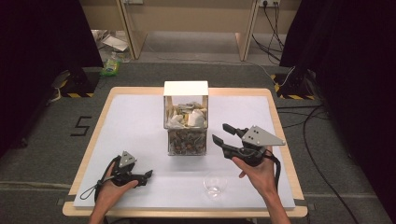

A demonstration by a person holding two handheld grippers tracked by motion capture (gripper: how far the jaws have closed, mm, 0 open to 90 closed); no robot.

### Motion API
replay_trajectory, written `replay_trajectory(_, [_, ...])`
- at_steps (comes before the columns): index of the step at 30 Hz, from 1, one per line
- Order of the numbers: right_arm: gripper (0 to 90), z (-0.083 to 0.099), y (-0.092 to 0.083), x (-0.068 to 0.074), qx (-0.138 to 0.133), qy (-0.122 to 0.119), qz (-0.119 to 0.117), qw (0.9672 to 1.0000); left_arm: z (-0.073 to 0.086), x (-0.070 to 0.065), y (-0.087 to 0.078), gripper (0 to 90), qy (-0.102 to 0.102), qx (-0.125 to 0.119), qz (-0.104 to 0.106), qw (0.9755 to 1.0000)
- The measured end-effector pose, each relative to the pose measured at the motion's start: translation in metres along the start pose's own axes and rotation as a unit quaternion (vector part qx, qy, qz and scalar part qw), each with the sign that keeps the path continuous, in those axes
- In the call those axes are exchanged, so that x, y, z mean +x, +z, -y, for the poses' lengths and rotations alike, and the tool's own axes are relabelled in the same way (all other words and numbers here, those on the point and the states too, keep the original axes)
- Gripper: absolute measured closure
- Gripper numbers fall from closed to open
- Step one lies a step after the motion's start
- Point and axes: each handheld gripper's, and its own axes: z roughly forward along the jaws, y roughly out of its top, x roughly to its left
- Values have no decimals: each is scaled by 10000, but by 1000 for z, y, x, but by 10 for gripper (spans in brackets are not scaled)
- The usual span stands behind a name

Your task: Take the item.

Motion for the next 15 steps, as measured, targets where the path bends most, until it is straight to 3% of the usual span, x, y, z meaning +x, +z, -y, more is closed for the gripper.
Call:
replay_trajectory(5, [485, -13, 10, 8, -132, -104, -156, 9997, 0, 0, 0, 103, -2, 3, 1, 10000])
replay_trajectory(15, [510, -27, 32, 18, -33, -220, -354, 9991, 0, 0, 0, 103, -2, 0, 9, 10000])
